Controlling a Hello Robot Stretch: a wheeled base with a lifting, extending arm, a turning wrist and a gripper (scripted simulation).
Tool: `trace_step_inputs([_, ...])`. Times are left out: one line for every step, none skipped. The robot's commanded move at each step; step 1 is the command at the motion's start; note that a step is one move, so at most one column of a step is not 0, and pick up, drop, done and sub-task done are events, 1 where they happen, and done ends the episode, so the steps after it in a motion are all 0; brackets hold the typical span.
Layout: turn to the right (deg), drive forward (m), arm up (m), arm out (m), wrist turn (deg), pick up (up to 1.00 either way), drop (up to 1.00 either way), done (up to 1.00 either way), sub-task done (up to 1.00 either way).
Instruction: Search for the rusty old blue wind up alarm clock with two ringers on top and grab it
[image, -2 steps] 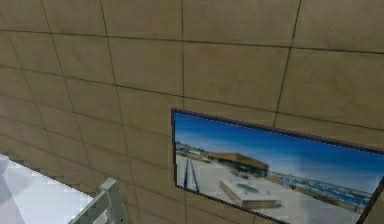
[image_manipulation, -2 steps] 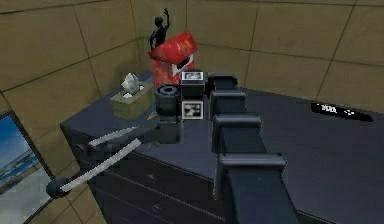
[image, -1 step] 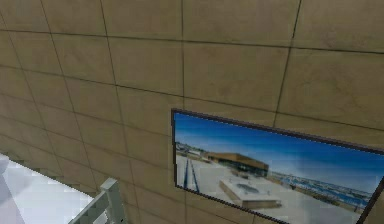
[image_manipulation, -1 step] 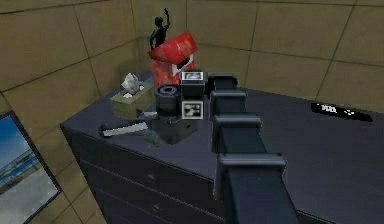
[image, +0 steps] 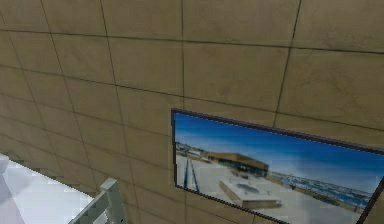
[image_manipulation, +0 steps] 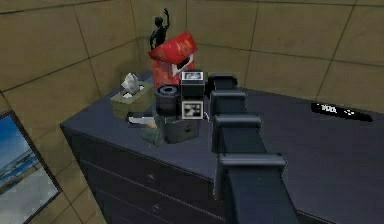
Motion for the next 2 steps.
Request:
trace_step_inputs([0.0,0.00,0.00,0.00,0.0,1.00,0.00,0.00,0.00])
trace_step_inputs([0.0,0.00,0.00,0.00,0.0,0.00,0.00,1.00,0.00])
